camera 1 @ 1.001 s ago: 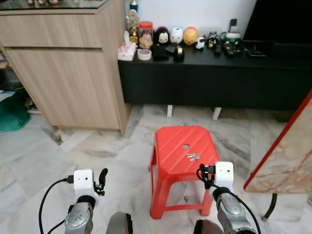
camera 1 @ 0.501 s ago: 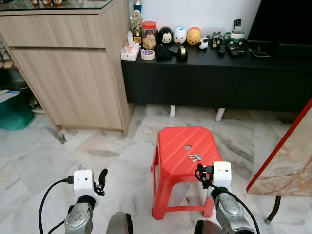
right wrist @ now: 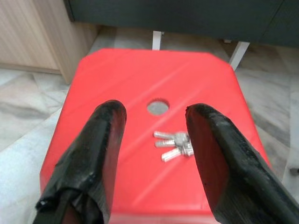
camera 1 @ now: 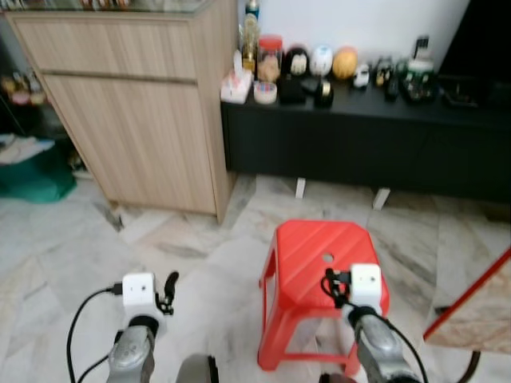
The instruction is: Hang keys on a hook
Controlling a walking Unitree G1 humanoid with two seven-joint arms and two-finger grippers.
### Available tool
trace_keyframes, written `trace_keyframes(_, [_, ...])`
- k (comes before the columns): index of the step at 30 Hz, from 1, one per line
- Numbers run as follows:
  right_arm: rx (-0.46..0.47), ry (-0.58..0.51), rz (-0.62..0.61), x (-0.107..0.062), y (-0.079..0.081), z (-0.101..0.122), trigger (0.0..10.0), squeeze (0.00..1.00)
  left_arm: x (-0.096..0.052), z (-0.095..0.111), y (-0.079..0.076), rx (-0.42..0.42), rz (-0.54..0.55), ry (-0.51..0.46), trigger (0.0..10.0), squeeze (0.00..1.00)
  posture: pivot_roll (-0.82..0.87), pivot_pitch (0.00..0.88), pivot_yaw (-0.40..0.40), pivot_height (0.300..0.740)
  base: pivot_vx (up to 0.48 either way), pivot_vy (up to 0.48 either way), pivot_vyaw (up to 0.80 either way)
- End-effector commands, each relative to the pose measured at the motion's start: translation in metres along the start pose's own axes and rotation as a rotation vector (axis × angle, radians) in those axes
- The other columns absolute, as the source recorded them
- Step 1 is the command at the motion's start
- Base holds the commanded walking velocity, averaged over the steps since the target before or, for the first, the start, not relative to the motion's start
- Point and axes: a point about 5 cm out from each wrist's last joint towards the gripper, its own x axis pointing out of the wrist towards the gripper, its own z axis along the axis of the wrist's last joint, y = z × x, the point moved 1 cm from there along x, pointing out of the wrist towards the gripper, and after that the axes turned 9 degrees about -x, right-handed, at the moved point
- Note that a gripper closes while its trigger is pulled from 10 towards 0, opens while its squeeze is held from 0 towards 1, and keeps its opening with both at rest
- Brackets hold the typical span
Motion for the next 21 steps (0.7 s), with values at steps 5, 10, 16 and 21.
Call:
trace_keyframes(5, [0.004, 0.008, -0.009, -0.0004, -0.0013, -0.0013, 10.0, 0.00, 0.0014, 0.0009, -0.0025, -0.007, -0.008, 0.001, 10.0, 0.00, 0.01, 0.016, -0.026, 0.617, 0.303, 0.000, 0.00])
trace_keyframes(10, [0.001, 0.019, -0.013, -0.0004, -0.0018, -0.0026, 10.0, 0.00, 0.0016, 0.0009, -0.0029, -0.010, -0.010, 0.000, 10.0, 0.00, 0.01, 0.017, -0.027, 0.617, 0.305, 0.000, 0.00])
trace_keyframes(16, [-0.012, 0.048, -0.040, -0.0007, -0.0060, -0.0059, 10.0, 0.00, 0.0011, 0.0003, -0.0033, -0.013, -0.012, 0.002, 10.0, 0.00, 0.01, 0.018, -0.028, 0.617, 0.288, 0.000, 0.00])
trace_keyframes(21, [-0.021, 0.069, -0.053, -0.0013, -0.0084, -0.0086, 10.0, 0.00, 0.0004, -0.0002, -0.0023, -0.013, -0.010, 0.003, 10.0, 0.00, 0.01, 0.020, -0.028, 0.617, 0.263, 0.000, 0.00])
